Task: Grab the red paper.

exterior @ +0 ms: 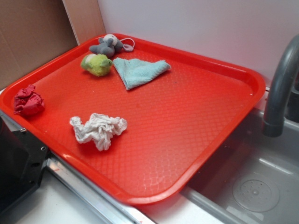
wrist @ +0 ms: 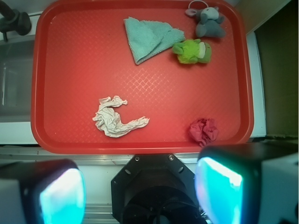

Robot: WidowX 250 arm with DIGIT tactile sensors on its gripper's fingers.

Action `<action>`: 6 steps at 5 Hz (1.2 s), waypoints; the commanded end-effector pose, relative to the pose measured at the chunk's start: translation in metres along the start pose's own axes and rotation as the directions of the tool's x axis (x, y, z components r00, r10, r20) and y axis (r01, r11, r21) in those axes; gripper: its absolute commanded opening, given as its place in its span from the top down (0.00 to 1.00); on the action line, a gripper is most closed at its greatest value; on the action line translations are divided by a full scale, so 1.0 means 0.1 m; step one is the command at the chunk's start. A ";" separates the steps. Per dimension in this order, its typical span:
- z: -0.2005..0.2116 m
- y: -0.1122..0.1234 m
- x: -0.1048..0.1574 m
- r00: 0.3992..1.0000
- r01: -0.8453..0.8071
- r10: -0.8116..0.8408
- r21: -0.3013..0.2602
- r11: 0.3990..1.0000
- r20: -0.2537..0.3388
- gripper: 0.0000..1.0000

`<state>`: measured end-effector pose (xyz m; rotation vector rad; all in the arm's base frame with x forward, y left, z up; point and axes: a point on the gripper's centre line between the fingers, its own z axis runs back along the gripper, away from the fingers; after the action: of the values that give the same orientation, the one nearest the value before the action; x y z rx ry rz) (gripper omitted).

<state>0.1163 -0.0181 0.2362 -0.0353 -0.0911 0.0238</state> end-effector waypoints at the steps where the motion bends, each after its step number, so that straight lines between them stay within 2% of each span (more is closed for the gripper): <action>1: 0.00 0.00 0.00 1.000 0.000 0.000 0.000 1.000 0.000 0.00; 2: -0.48 0.52 -0.03 0.992 -0.109 0.115 0.122 0.987 -0.044 0.00; 3: -0.83 0.93 -0.16 0.973 -0.213 0.226 0.192 0.958 -0.046 0.00; 4: -1.29 1.21 -0.30 0.970 -0.213 0.232 0.207 0.955 -0.069 0.00; 5: -1.67 1.29 -0.22 0.987 -0.128 0.142 0.170 0.977 -0.069 0.00; 6: -1.98 1.27 -0.10 0.994 -0.086 0.093 0.102 0.991 -0.065 0.00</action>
<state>0.1200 0.0977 0.0291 0.0427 0.0070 0.1175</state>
